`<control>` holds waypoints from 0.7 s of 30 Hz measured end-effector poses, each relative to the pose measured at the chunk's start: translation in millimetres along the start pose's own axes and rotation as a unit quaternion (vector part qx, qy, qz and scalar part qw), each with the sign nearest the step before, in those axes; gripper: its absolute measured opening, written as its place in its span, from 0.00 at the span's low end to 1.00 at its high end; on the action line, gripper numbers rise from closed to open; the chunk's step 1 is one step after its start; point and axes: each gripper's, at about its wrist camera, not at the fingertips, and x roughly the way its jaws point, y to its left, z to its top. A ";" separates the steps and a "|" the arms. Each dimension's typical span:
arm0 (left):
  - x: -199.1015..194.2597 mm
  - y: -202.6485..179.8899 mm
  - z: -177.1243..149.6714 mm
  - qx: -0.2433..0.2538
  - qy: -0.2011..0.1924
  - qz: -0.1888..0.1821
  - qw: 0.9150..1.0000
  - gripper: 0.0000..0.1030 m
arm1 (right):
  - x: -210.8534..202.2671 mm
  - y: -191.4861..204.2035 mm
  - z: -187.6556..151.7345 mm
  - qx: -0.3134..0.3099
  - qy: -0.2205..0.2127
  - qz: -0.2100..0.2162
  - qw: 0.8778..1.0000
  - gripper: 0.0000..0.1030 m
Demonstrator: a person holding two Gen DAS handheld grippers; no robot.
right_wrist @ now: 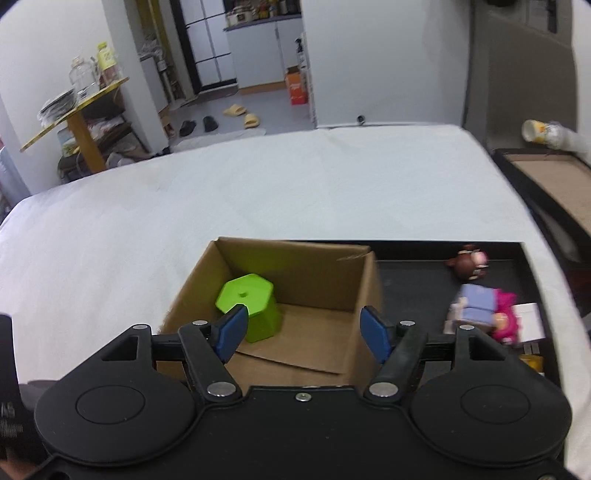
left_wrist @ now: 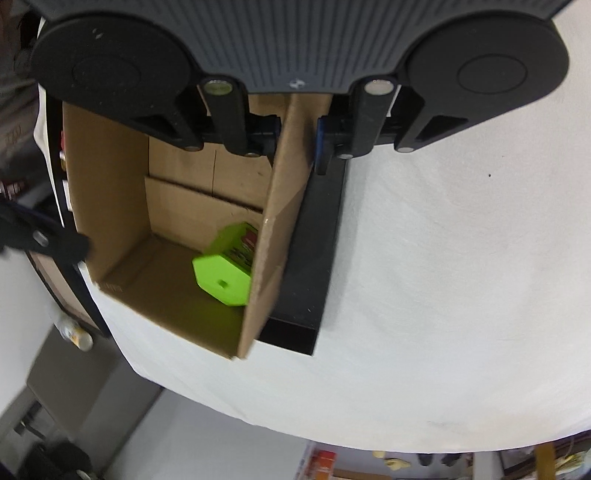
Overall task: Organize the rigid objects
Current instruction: 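Carry the green container into the box and open the right tool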
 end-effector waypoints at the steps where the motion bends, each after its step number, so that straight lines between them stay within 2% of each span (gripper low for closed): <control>1: 0.0 0.4 -0.5 -0.005 -0.003 0.002 1.000 0.15 | -4.7 -4.7 -0.4 0.001 -0.004 -0.006 1.000 0.65; 6: -0.8 4.2 -0.8 -0.031 -0.015 0.011 0.999 0.15 | -16.5 -26.9 -5.0 0.016 -0.009 -0.022 1.000 0.66; 12: -0.5 0.6 0.1 -0.039 -0.017 0.011 0.999 0.14 | -1.4 -32.4 -18.0 0.025 0.028 -0.006 0.999 0.65; 14: -2.5 2.2 -1.8 -0.038 -0.018 0.012 0.999 0.14 | 5.4 -26.4 -23.0 0.017 0.040 -0.002 0.999 0.58; 15: -3.2 2.3 -1.7 -0.038 -0.019 0.014 0.999 0.14 | 8.2 -24.2 -24.3 0.015 0.044 0.003 0.999 0.48; 16: -3.0 2.4 -1.1 -0.038 -0.020 0.015 0.999 0.14 | 11.0 -22.2 -24.7 0.014 0.048 0.009 0.999 0.44; 21: -7.1 3.8 0.8 -0.039 -0.032 0.027 0.998 0.14 | 11.5 -20.1 -19.4 0.013 0.043 0.012 0.999 0.42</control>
